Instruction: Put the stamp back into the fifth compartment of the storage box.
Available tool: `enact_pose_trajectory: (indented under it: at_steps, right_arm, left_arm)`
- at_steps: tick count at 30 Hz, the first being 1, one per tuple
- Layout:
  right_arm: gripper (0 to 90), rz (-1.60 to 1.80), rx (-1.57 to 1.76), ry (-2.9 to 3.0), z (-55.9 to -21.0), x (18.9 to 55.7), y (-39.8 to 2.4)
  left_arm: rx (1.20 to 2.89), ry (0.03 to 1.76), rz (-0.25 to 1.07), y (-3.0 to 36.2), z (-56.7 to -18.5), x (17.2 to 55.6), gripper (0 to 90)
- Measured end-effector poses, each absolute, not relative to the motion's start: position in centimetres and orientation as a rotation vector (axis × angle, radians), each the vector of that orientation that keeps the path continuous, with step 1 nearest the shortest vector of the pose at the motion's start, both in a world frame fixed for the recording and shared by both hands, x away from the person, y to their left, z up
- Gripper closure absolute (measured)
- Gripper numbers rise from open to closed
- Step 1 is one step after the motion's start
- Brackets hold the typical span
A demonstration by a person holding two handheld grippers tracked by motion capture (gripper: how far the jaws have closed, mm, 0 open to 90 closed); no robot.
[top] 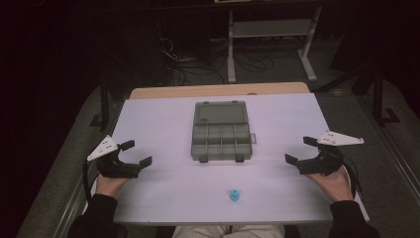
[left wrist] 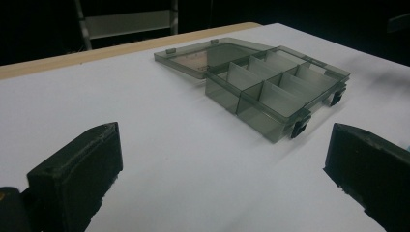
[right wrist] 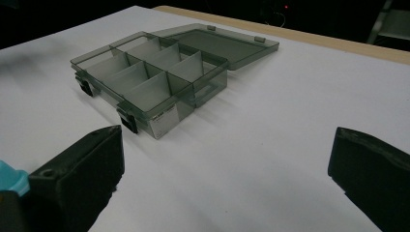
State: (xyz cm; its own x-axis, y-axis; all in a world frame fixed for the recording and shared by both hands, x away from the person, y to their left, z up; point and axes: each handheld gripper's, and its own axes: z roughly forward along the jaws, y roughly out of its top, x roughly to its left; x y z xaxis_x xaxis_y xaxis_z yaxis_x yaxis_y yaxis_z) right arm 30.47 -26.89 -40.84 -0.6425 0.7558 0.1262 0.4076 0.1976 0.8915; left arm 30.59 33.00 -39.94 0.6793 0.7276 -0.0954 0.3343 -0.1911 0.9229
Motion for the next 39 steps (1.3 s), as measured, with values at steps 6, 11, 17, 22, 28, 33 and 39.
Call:
enact_pose_trajectory:
  at_steps: [6,11,17,22,28,33,39]
  right_arm:
    - [0.0,1.430,1.095,2.136,-40.8,30.4,-27.1]
    - [0.0,1.420,1.101,2.156,-41.1,30.5,-27.0]
    - [0.0,1.415,1.098,2.167,-41.1,30.5,-26.9]
    - [0.0,1.415,1.096,2.172,-41.1,30.5,-26.9]
    - [0.0,1.401,1.091,2.181,-41.2,30.5,-26.8]
    - [0.0,1.389,1.082,2.188,-41.2,30.5,-26.6]
    - [0.0,1.393,1.080,2.187,-41.2,30.5,-26.7]
  left_arm:
    - [1.812,0.820,0.445,32.5,-39.4,30.9,0.0]
    - [1.839,0.798,0.447,32.1,-38.9,31.0,0.0]
    - [1.863,0.765,0.446,31.4,-38.2,31.2,0.0]
    - [1.884,0.734,0.441,30.8,-37.6,31.2,0.0]
    - [1.918,0.680,0.436,29.5,-36.7,31.2,0.0]
    - [1.939,0.654,0.434,28.7,-36.3,31.4,0.0]
    - [1.971,0.623,0.408,27.6,-35.8,31.8,0.0]
